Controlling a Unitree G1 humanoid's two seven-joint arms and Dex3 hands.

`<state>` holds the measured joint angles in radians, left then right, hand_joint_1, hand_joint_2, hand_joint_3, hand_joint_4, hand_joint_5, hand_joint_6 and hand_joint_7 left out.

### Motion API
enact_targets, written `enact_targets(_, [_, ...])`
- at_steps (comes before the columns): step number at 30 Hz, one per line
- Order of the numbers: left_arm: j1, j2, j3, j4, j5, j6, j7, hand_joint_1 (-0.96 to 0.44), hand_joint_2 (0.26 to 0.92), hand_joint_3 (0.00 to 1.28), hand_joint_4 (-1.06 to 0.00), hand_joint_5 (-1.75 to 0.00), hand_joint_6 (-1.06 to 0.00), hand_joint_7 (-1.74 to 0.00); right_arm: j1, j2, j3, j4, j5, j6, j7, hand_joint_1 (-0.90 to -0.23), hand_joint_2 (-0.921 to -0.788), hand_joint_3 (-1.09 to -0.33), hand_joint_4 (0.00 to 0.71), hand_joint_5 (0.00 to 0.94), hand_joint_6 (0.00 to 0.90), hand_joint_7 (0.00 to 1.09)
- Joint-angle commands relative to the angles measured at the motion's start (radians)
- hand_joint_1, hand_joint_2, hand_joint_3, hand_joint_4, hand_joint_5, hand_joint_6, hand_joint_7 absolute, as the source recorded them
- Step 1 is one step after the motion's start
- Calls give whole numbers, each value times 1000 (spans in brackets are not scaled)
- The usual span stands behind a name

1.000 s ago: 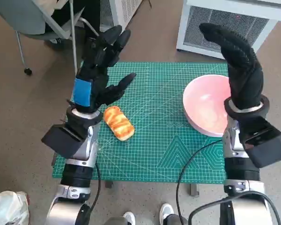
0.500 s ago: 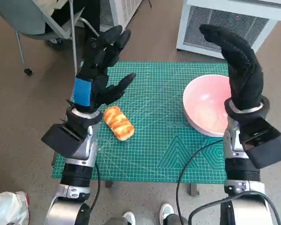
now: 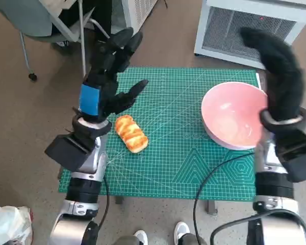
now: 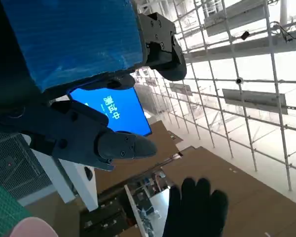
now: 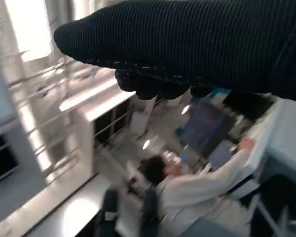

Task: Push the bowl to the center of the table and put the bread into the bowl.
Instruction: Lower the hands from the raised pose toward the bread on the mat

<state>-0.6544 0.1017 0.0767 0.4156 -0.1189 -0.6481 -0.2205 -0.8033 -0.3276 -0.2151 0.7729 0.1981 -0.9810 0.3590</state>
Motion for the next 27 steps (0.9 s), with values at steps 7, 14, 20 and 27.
enact_targets(7, [-9,14,10,13,-8,-15,-10,-276,921,208,-441,-50,-170,-662,24,-99,-110,250,-42,12,-177,-542,-921,-795,254,14,299,24])
enact_targets(14, [-15,18,16,24,-11,-15,-12,-286,921,207,-441,-48,-170,-662,15,-149,-130,392,-65,99,-275,-530,-921,-805,261,12,302,25])
enact_targets(20, [-20,19,19,32,-13,-14,-14,-287,921,207,-442,-46,-170,-661,12,-165,-137,473,-59,204,-307,-510,-921,-811,246,3,303,23])
enact_targets(27, [-19,21,22,29,-14,-13,-18,-286,921,206,-443,-45,-171,-659,20,-162,-158,530,-35,344,-295,-470,-921,-853,154,0,248,2])
